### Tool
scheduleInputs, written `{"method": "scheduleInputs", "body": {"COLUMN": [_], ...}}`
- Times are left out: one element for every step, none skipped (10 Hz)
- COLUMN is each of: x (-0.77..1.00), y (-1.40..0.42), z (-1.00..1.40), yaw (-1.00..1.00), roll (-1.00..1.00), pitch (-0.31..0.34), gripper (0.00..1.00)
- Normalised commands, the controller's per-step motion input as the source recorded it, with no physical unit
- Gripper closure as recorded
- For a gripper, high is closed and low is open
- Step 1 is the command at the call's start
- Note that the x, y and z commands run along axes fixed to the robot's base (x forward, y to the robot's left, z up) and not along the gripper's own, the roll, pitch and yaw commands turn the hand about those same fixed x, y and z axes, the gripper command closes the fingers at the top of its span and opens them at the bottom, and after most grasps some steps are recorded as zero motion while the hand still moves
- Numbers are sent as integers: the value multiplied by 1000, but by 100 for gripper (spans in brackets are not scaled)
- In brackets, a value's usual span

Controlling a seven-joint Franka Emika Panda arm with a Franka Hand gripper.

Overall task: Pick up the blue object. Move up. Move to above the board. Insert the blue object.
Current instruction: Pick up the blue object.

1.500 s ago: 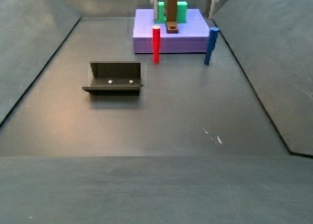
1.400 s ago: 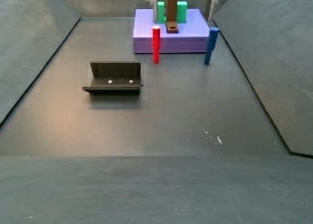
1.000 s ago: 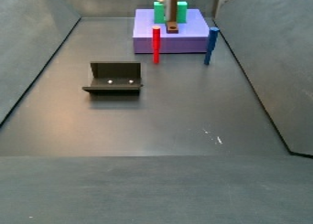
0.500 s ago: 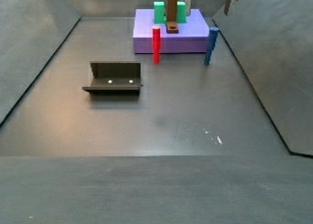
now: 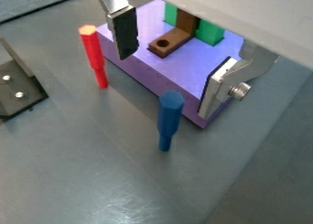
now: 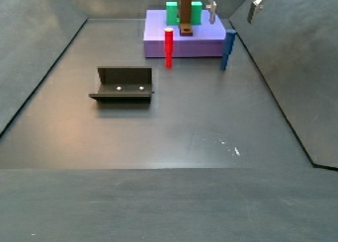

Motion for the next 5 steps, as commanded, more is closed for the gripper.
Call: {"method": "scheduleInputs", "body": {"x": [-86,-140,-191,-157,-131], "y": [-69,-31,-17,-14,-11], "z": [-343,-360,-354,-349,-334], "yaw": [0,0,0,0,0], "roll": [-30,0,0,0,0], "pitch": [-71,-76,-86,-79,-76], "gripper": [0,0,0,0,0]}}
